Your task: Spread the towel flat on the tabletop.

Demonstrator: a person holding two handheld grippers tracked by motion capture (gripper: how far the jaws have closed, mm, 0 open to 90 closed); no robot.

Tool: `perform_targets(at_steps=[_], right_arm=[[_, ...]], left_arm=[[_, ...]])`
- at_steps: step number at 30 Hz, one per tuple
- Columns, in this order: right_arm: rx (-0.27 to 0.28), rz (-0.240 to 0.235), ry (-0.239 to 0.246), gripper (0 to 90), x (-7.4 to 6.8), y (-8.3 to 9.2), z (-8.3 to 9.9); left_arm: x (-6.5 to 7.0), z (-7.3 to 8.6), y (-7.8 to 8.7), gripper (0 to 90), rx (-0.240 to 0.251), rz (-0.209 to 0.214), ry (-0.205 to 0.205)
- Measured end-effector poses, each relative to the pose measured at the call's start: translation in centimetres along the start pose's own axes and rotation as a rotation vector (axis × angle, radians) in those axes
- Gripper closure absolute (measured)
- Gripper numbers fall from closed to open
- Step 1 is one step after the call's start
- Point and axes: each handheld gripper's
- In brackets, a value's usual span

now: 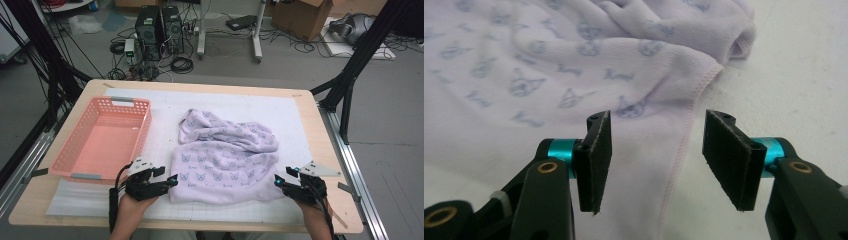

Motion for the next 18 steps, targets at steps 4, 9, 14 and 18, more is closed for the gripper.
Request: perform_targets(at_steps=[4, 9, 14, 18], right_arm=[[-0.039, -0.012, -0.018, 43.4, 1.0, -2.2, -0.9], [-0.126, -0.011, 0.007, 50.7, 1.4, -4.9, -1.4], [-0.108, -0.02, 0.055, 86.3, 2.1, -5.5, -1.7], [-0.061, 0.044, 0.018, 86.9, 3.5, -5.7, -1.9]], left_arm=[[0.0, -0.8, -2.4, 39.6, -0.027, -0.01, 0.007], [0.8, -1.9, -3.7, 70.9, -0.063, -0.043, -0.085], [0.2, -3.4, -5.2, 85.9, -0.031, -0.119, -0.05], [-0.7, -4.3, -6.1, 86.0, 0.02, -0.164, -0.011]])
Point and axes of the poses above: each handheld gripper's, and its own axes: y roughly backward along the jaws, z roughly out of its underside, x roughly to its right, and after that the axes turned 10 degrees about -z, right-handed
